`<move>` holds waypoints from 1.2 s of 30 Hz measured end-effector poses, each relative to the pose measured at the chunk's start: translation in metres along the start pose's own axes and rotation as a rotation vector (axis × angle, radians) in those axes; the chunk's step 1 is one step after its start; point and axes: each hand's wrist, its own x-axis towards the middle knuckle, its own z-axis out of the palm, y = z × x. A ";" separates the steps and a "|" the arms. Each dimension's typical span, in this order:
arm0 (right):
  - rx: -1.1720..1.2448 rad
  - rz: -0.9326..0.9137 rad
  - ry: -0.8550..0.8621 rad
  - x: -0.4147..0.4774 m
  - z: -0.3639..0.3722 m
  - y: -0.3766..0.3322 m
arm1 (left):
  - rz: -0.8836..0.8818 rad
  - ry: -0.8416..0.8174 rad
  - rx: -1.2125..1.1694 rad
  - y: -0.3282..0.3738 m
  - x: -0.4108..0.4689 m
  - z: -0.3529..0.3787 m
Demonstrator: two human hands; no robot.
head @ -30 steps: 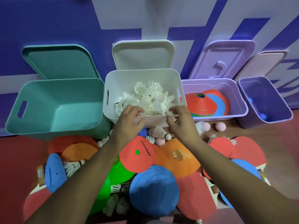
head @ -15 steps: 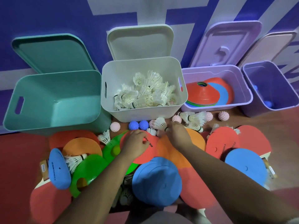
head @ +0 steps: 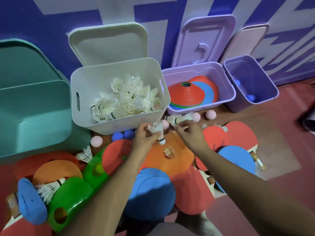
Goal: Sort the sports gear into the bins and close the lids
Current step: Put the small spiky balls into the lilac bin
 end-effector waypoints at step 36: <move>-0.018 -0.094 -0.076 0.017 -0.035 -0.030 | 0.139 -0.167 0.512 0.026 -0.004 -0.008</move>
